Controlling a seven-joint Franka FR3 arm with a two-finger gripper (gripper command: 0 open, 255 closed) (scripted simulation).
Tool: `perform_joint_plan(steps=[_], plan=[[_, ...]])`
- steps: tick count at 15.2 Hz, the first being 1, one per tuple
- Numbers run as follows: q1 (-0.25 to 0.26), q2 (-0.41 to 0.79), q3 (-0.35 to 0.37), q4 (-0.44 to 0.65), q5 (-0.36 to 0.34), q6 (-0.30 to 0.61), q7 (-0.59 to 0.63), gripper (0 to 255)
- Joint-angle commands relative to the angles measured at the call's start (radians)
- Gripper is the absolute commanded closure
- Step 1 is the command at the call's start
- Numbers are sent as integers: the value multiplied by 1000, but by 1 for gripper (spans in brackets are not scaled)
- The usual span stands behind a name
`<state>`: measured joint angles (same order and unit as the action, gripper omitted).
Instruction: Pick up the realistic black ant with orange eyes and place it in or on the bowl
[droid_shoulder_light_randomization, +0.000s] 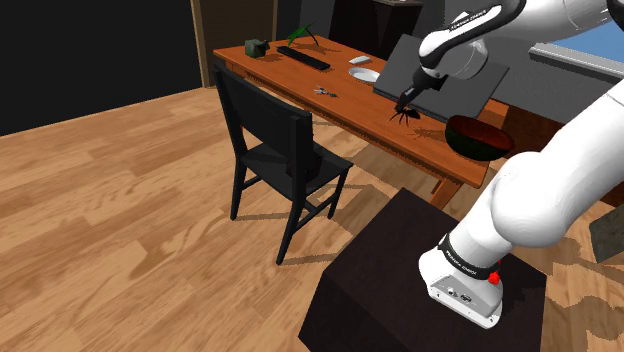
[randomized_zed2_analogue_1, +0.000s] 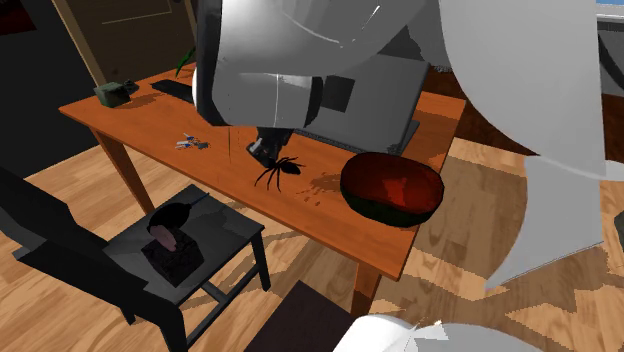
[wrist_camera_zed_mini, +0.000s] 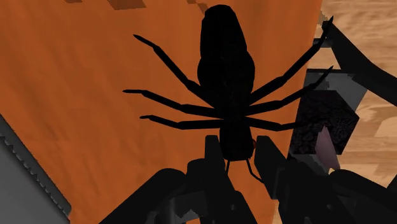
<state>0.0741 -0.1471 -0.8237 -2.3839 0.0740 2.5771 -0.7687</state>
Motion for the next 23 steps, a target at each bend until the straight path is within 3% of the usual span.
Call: perform_joint_plan(steps=[1,10,21,23], plan=[[-9,-17,9,14,-26,-27,21,255],[-43,-96,57,79,-113,-152,96,255],[-62,-153,99,173,-157,-292,142,255],[-92,-202,90,146,-187,-308,121,255]])
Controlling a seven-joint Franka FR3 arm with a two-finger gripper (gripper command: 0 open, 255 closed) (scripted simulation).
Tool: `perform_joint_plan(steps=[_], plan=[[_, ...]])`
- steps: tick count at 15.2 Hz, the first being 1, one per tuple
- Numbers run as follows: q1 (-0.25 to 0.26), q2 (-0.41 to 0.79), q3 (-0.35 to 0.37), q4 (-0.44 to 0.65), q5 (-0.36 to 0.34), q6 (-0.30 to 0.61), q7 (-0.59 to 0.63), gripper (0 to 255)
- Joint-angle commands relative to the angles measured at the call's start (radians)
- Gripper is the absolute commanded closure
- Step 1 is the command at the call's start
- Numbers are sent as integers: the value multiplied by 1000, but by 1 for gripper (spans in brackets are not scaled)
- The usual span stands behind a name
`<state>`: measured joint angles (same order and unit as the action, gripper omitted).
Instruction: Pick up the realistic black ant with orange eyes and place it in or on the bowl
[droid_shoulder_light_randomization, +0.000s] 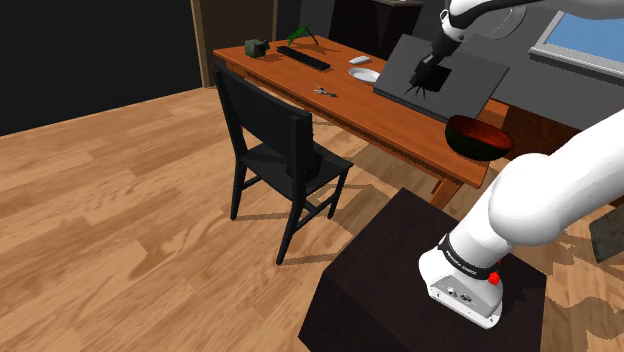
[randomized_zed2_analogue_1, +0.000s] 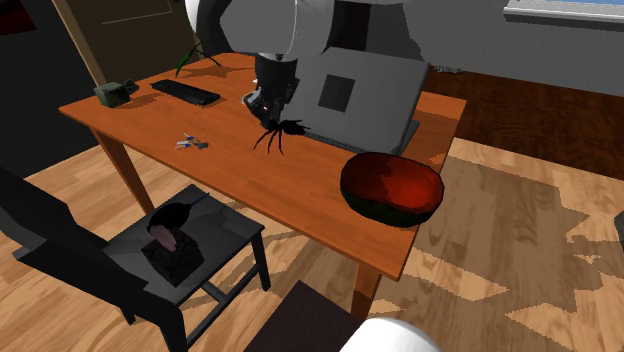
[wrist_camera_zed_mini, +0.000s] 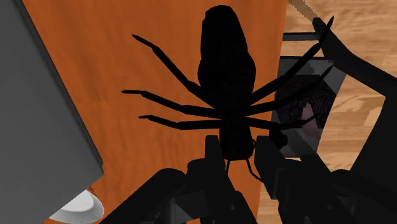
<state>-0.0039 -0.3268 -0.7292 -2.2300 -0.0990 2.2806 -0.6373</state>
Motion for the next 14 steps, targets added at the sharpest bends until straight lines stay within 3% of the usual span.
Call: perform_joint_plan(steps=[1,14], plan=[[-29,-46,-9,-19,-28,-21,-21,255],[-209,-273,-119,-57,-158,-171,-231,255]])
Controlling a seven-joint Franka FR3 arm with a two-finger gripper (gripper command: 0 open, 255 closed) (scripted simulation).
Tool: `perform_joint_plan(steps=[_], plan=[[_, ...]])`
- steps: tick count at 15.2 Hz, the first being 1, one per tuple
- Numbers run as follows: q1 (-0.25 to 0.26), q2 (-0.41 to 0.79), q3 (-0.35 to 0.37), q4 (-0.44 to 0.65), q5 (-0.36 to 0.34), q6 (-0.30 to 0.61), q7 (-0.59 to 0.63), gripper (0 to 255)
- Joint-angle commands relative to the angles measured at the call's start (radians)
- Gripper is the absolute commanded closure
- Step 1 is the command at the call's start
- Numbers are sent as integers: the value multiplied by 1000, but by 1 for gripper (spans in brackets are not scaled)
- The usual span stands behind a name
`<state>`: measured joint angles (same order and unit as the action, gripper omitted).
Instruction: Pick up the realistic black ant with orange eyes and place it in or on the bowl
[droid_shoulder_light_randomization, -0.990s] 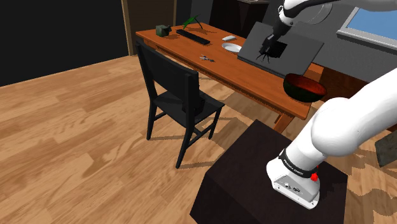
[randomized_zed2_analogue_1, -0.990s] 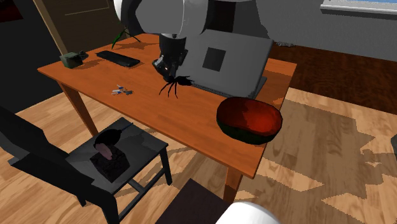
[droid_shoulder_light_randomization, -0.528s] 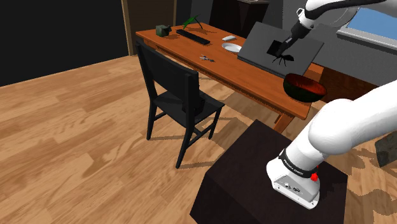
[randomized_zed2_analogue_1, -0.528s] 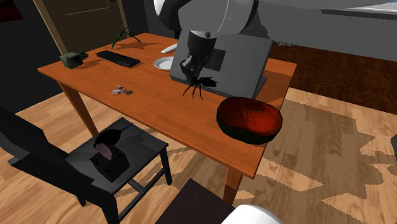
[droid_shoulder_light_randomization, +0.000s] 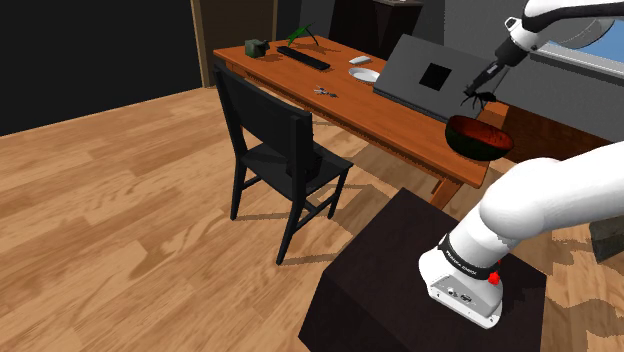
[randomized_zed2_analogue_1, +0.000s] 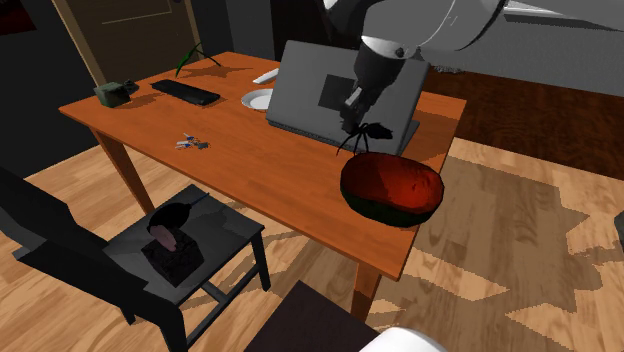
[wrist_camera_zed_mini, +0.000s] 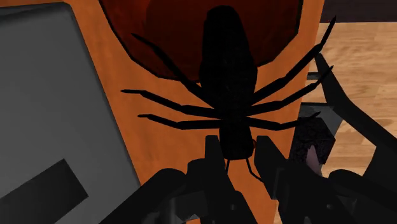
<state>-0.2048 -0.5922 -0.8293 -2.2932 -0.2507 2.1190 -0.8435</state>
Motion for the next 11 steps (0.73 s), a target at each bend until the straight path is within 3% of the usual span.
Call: perform_joint_plan(steps=[1,4,11], plan=[[-19,-18,-31,11,-13,-23,-45,255],[-48,-47,-74,36,-33,-66,-111,255],[-44,-33,-118,-39,-47,27,-124,255]])
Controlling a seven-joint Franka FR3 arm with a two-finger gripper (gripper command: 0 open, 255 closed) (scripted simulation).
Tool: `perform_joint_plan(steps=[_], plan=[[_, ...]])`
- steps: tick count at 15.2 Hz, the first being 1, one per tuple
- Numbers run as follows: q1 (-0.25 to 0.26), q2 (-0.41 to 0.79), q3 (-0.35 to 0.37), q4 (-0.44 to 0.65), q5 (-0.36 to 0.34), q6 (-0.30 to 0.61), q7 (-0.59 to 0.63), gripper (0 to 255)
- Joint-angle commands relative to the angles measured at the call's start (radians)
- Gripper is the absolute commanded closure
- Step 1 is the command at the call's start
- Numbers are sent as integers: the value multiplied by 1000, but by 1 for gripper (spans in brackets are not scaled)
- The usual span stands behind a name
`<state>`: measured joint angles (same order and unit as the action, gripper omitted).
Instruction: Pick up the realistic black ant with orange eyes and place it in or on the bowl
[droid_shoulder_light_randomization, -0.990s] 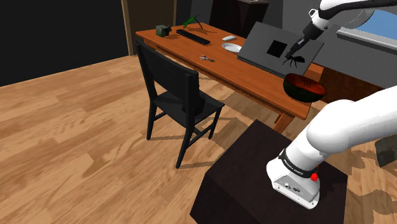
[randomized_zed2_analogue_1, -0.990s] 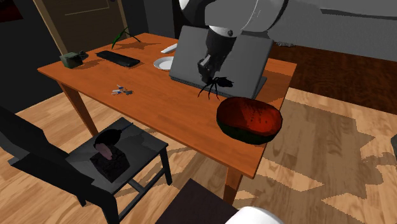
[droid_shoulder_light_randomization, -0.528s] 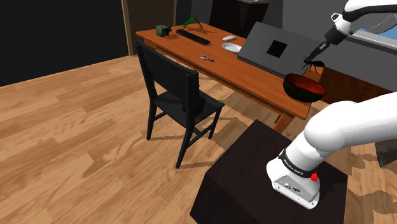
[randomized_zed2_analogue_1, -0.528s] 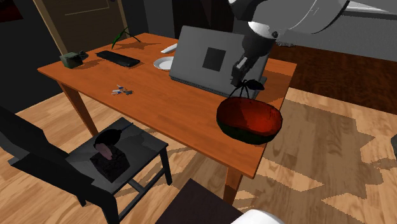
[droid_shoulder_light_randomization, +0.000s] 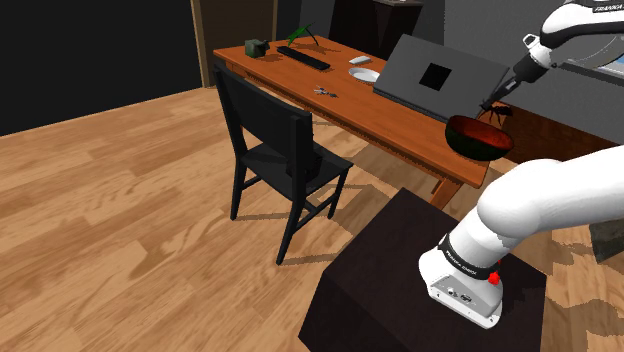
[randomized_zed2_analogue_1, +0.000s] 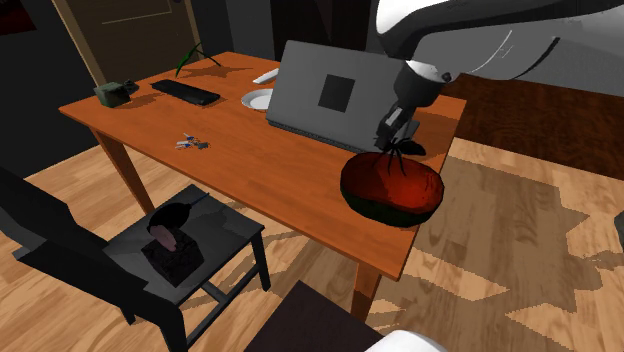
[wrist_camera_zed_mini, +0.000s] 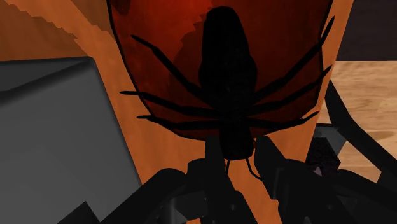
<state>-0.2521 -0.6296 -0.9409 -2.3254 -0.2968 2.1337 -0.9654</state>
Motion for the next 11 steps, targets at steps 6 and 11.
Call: perform_joint_plan(steps=[6,11], plan=[[15,25,-54,-65,-9,94,-16,255],[29,45,-93,-102,-12,155,-29,255]])
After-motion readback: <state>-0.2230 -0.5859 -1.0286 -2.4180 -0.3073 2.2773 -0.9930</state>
